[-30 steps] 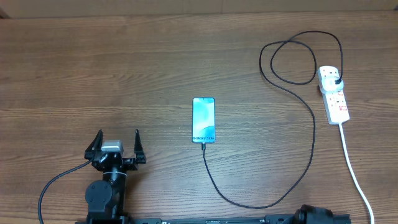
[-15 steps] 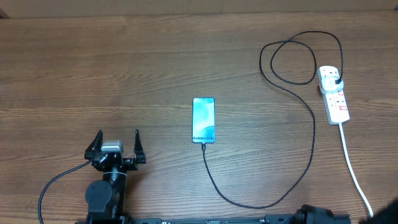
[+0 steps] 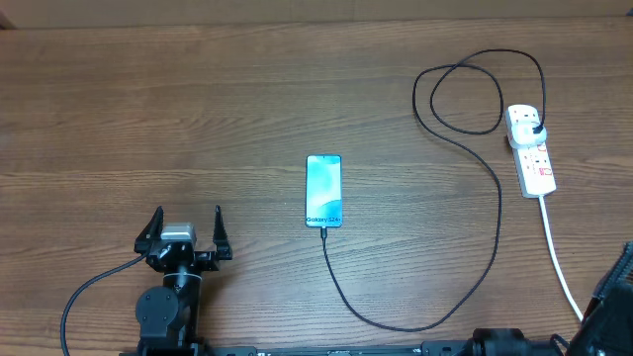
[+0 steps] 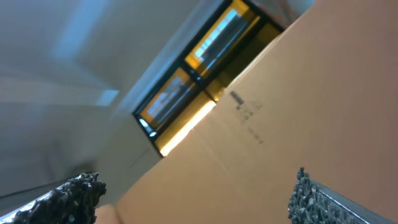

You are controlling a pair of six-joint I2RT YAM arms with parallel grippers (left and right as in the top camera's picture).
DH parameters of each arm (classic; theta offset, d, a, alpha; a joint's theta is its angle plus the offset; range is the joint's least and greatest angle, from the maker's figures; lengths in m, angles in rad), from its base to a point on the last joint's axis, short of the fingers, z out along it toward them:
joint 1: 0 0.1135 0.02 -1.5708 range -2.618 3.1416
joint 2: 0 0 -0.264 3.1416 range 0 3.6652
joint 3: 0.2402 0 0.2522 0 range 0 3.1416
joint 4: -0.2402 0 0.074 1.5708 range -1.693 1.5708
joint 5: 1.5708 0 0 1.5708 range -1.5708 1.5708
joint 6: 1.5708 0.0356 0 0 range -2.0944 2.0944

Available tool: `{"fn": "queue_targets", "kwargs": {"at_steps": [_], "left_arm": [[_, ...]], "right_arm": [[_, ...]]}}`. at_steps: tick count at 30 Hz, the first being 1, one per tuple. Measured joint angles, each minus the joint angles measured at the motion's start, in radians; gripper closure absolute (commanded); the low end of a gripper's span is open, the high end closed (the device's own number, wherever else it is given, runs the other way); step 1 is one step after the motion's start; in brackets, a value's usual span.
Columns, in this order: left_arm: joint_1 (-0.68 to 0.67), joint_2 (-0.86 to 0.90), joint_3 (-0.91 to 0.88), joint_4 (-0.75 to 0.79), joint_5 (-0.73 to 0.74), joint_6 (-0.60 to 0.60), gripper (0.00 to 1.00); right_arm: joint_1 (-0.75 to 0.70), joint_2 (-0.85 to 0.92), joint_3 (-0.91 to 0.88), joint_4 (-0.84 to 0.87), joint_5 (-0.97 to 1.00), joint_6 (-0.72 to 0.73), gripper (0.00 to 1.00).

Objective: Plug charger to phone and switch on socket

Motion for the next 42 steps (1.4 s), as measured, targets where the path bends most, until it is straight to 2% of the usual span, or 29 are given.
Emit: {"fn": "queue_targets", "kwargs": {"at_steps": [5,11,19,29,42], "left_arm": [[0.000,0.000,0.000,0.000,0.000,0.000,0.00],[0.000,0.000,0.000,0.000,0.000,0.000,0.00],[0.000,0.000,0.000,0.000,0.000,0.000,0.00],[0.000,0.000,0.000,0.000,0.000,0.000,0.00],[0.000,0.000,0.000,0.000,0.000,0.000,0.00]], "right_arm": [[0.000,0.000,-0.053,-0.080,0.029,-0.037,0.00],[0.000,0.000,-0.268,-0.086,0.037,-0.049,0.00],[0.000,0.001,-0.533,0.005,0.040,-0.050,0.00],[0.000,0.001,-0.671,0.118,0.041,-0.050,0.00],[0.000,0.003,-0.792,0.135,0.040,-0.050,0.00]]}}
